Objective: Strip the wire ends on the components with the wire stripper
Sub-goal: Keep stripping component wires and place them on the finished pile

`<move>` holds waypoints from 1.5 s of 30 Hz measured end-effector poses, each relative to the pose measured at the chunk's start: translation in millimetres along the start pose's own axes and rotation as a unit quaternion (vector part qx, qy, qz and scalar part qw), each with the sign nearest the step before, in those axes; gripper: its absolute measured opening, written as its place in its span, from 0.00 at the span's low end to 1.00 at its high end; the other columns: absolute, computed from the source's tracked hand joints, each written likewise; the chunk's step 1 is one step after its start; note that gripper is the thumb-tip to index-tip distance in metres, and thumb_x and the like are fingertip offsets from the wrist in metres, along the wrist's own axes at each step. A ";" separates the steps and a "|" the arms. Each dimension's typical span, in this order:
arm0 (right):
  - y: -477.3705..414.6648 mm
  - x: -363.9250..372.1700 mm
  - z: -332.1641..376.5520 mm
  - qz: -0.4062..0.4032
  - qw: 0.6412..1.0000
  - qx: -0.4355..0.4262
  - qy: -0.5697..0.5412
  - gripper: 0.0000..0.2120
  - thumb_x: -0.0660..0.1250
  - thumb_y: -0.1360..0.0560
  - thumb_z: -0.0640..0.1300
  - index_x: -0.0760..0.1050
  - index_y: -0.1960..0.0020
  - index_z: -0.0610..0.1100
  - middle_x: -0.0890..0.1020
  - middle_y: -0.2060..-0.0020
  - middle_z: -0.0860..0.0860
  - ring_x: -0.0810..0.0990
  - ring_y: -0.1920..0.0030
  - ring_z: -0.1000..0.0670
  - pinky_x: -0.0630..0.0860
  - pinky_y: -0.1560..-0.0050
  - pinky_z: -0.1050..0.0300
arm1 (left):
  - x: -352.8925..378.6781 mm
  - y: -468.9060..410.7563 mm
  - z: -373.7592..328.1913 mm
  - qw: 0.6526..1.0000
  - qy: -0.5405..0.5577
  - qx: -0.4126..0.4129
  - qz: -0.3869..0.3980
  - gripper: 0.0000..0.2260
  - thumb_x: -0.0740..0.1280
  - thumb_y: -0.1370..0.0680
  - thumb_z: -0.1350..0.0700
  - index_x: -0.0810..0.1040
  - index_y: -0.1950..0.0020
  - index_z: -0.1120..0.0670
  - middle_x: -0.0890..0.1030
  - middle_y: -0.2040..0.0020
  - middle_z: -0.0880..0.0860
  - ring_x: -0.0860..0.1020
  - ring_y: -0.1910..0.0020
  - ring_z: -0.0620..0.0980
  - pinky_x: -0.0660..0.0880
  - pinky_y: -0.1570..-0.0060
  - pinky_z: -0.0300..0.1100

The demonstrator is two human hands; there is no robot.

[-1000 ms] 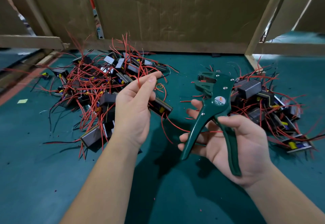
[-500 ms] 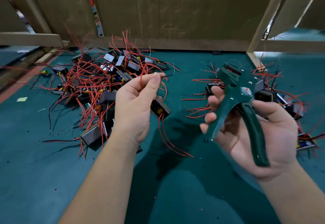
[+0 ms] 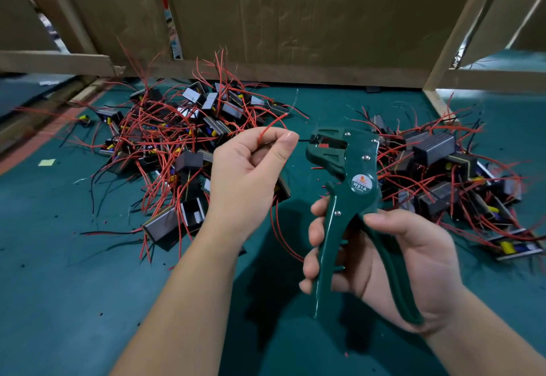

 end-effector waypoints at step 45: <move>-5.2 -19.5 9.9 -0.157 0.986 -0.042 0.045 0.21 0.70 0.38 0.52 0.77 0.53 0.37 0.78 0.63 0.38 0.79 0.66 0.39 0.79 0.62 0.42 | 12.1 3.7 0.6 0.985 -0.114 0.061 0.114 0.09 0.59 0.21 0.51 0.74 0.60 0.49 0.70 0.63 0.52 0.67 0.64 0.45 0.64 0.59 0.40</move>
Point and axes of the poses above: each hand's wrist, its own y-axis away from the middle knuckle, its own x-axis out of the palm, z = x × y, the point moved 4 cm from there along -y, towards the middle knuckle
